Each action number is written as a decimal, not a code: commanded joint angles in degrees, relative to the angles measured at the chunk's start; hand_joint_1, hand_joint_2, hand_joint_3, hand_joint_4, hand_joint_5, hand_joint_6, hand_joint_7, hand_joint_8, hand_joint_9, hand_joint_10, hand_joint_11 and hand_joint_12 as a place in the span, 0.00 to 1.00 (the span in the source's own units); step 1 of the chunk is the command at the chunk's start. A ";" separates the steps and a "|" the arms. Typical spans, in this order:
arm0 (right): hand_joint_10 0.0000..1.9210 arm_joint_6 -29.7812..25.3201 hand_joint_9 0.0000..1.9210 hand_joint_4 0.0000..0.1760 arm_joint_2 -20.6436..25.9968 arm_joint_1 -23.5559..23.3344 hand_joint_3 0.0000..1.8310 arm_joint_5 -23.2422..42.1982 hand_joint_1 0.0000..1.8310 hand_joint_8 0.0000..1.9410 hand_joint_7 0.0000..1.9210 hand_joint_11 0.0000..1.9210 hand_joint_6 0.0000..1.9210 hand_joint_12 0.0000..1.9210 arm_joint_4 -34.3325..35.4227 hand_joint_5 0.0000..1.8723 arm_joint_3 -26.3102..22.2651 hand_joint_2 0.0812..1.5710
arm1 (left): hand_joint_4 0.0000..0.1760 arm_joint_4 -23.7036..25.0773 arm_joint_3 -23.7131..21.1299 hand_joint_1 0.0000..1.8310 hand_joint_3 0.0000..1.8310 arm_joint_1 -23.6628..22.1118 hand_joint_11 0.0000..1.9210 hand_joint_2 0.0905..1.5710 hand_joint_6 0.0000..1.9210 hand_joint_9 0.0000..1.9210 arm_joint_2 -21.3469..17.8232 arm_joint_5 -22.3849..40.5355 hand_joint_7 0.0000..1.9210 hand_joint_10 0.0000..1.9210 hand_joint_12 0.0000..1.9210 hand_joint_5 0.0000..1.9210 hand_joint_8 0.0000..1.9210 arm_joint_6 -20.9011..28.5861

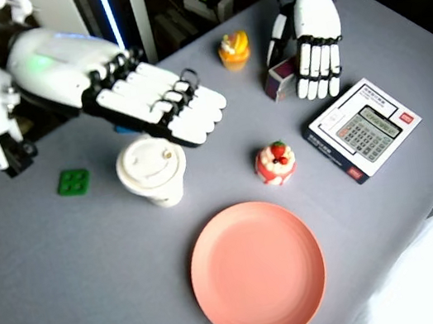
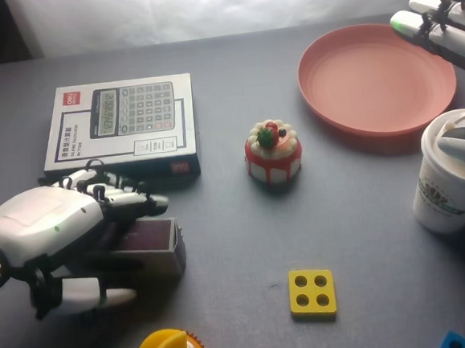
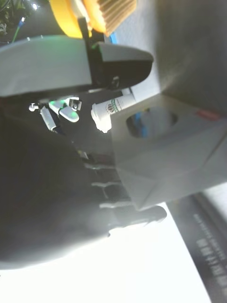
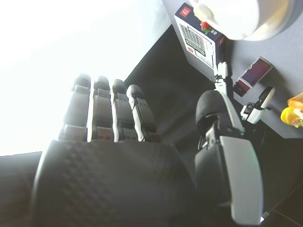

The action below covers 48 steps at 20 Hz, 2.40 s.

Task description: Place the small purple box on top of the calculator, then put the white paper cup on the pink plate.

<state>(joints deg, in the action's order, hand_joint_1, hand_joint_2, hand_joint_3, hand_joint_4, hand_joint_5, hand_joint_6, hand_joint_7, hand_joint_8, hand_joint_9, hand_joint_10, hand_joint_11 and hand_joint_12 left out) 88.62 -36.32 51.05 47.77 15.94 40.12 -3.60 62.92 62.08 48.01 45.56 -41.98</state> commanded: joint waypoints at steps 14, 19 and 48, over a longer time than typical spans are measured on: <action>0.00 0.04 0.00 0.00 -0.04 -0.07 0.00 8.36 0.14 0.00 0.00 0.00 0.00 0.10 0.10 0.00 0.19 0.82 | 0.00 -3.61 -1.49 0.66 0.00 -0.50 0.47 0.78 0.60 0.43 -3.56 19.04 0.41 0.94 1.00 0.38 0.81 0.40; 0.00 0.03 0.00 0.00 -0.45 -0.07 0.00 8.42 0.15 0.00 0.00 0.00 0.00 0.01 0.32 0.00 0.48 0.83 | 0.00 -11.08 3.24 0.66 0.00 -2.70 0.45 0.78 0.57 0.43 -2.07 19.58 0.41 0.85 1.00 0.38 0.82 0.05; 0.00 -5.43 0.00 0.00 -0.47 1.33 0.00 8.90 0.19 0.00 0.00 0.00 0.00 0.00 0.09 0.00 1.35 0.80 | 0.63 -9.88 16.77 0.46 0.00 -21.88 0.00 0.64 0.00 0.00 8.08 1.51 0.00 0.00 0.00 0.02 0.00 -2.22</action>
<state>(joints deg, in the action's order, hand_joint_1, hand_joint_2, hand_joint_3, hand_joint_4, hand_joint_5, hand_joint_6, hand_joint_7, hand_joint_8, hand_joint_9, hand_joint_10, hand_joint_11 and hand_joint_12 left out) 83.22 -36.93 52.84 49.80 16.60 41.19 -13.58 79.05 41.04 55.70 38.63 -44.23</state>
